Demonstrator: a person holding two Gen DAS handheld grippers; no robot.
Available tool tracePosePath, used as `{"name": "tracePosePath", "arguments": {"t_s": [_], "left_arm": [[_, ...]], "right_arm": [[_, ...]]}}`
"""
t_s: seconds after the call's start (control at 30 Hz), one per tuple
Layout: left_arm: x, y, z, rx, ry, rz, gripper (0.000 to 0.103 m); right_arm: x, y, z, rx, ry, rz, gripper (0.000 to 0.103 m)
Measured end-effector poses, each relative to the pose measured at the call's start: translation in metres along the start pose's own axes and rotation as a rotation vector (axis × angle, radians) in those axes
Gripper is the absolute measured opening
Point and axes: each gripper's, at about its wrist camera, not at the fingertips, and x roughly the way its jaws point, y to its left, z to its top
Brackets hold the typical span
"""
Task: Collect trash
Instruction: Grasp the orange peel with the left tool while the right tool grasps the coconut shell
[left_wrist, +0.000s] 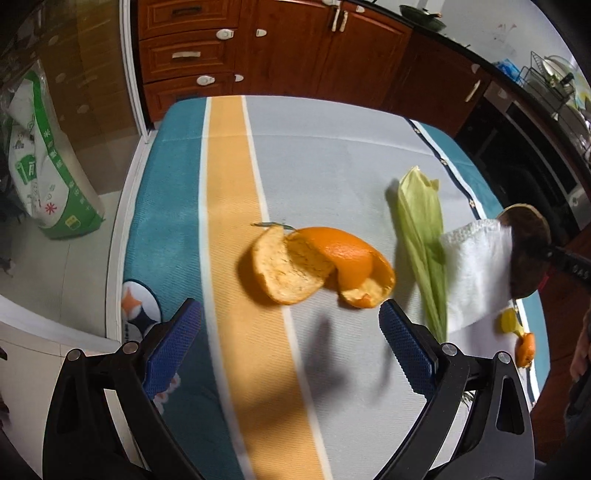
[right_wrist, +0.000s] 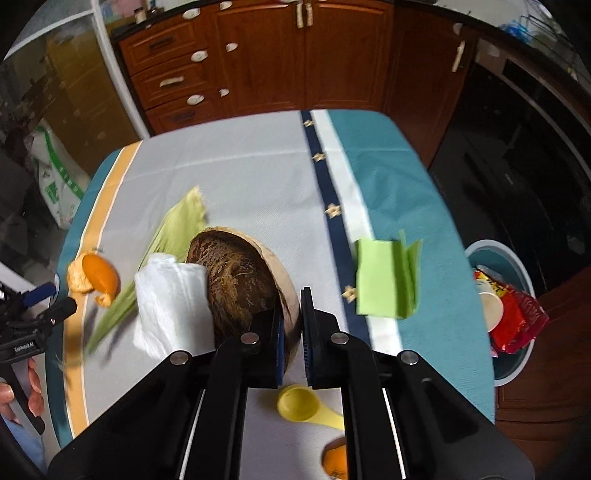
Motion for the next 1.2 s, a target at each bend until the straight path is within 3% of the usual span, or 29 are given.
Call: {"name": "tracePosePath", "arguments": {"t_s": [0.1,0.37,0.47,0.53,0.57,0.6,0.63,0.87,1.2], "left_arm": [[0.007,0.001,0.007,0.023,-0.009,0.032,0.097],[0.034,0.014,0.019,0.027,0.017,0.082,0.096],[0.04,0.008,0.017,0.054,0.009,0.078,0.068],[0.037,-0.002,0.016,0.097,-0.007,0.061,0.031],[0.035,-0.006,0.017,0.1,-0.01,0.051,0.026],[0.033,-0.011,0.016,0.107,-0.021,0.062,0.007],[0.031,-0.015,0.016,0.115,-0.026,0.07,0.004],[-0.021,-0.04,0.019,0.105,-0.106,0.055,0.004],[-0.1,-0.112,0.032,0.217,-0.211,-0.017,0.004]], "right_arm": [[-0.009,-0.016,0.005,0.033,-0.037,-0.05,0.008],[-0.036,-0.067,0.008,0.184,-0.085,-0.045,0.008],[-0.041,-0.078,0.006,0.222,-0.081,-0.019,0.008],[-0.04,-0.079,0.001,0.225,-0.069,-0.012,0.008],[-0.04,-0.078,-0.001,0.223,-0.065,-0.009,0.008],[-0.039,-0.076,-0.004,0.222,-0.058,-0.001,0.008],[-0.038,-0.076,-0.005,0.223,-0.052,0.007,0.008],[-0.049,-0.08,-0.009,0.238,-0.067,0.053,0.008],[-0.09,-0.116,-0.029,0.289,-0.137,0.082,0.008]]}}
